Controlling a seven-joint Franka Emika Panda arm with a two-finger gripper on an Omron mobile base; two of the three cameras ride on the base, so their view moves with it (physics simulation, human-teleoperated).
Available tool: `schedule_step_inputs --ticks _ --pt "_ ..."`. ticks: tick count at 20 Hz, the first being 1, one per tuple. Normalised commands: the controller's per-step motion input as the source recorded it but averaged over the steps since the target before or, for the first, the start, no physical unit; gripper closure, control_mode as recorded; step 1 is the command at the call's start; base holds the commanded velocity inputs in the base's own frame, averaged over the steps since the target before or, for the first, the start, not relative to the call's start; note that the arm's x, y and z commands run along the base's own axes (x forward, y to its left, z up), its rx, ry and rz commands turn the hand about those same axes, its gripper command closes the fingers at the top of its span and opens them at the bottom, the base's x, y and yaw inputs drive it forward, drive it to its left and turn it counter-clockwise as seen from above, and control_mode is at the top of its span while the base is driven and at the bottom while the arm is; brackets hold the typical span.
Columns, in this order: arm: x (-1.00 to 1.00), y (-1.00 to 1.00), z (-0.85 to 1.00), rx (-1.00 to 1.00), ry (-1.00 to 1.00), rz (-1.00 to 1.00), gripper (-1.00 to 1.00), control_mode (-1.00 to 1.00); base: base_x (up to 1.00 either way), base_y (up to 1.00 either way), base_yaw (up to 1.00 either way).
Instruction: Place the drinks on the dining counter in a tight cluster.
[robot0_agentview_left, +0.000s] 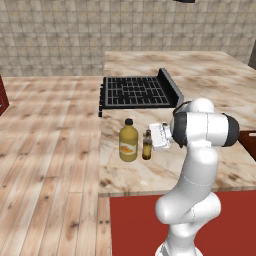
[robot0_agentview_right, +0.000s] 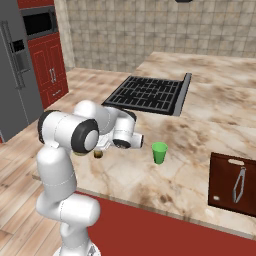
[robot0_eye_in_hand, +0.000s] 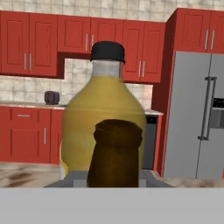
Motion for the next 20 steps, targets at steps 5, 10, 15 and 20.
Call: schedule_step_inputs --ticks 5,10,15,20 --pt "0.0 0.0 -0.08 0.0 0.0 0.0 -1.0 -1.0 0.0 0.0 0.0" --pt "0.0 0.0 0.0 0.0 0.0 0.0 -1.0 -1.0 0.0 0.0 0.0" --pt "-0.03 0.0 0.0 0.0 0.0 0.0 -1.0 -1.0 0.0 0.0 0.0" --pt "-0.03 -0.04 0.0 0.0 0.0 0.0 -1.0 -1.0 0.0 0.0 0.0"
